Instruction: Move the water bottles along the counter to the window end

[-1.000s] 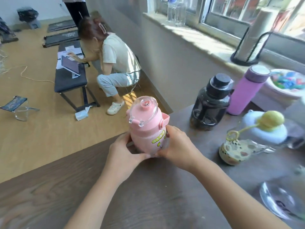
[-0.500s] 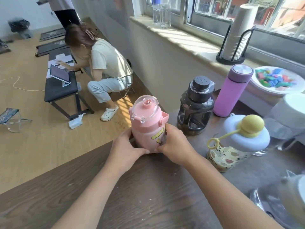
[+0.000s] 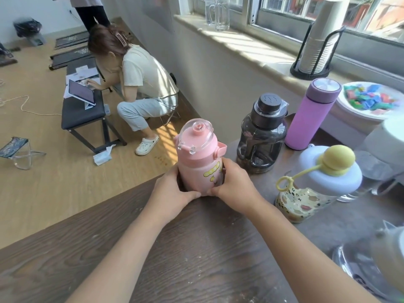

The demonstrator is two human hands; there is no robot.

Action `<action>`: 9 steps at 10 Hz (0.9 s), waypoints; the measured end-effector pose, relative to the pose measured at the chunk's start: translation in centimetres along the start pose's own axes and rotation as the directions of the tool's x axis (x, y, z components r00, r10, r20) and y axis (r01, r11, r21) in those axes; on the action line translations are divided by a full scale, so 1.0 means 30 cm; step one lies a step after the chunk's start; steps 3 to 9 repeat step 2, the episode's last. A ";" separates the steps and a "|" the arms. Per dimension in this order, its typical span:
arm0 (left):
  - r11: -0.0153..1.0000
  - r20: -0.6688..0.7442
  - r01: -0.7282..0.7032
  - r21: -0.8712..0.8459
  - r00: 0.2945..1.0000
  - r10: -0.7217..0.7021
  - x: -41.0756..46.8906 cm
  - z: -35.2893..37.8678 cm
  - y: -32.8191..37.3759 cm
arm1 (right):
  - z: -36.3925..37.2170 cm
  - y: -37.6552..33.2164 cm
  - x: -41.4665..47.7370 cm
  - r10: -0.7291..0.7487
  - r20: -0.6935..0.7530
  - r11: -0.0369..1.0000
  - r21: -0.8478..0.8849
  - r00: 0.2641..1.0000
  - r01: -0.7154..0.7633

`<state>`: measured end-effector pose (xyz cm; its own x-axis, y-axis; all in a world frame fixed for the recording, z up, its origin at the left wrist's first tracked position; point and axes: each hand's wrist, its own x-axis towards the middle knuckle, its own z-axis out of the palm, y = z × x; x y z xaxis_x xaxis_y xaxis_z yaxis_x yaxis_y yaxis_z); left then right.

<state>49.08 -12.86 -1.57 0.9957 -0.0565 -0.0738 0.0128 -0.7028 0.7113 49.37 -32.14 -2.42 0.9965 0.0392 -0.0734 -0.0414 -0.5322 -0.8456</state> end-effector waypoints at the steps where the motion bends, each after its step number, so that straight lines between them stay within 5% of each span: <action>1: 0.992 0.038 0.031 0.120 0.999 -0.036 -0.047 -0.019 0.009 | -0.004 0.005 -0.055 0.027 -0.036 0.997 0.073 0.999 -0.024; 2: 0.993 -0.076 0.035 0.117 0.997 -0.026 -0.210 -0.028 -0.017 | -0.002 0.023 -0.199 0.088 -0.091 0.990 0.118 0.992 -0.077; 9: 0.993 -0.076 0.035 0.117 0.997 -0.026 -0.210 -0.028 -0.017 | -0.002 0.023 -0.199 0.088 -0.091 0.990 0.118 0.992 -0.077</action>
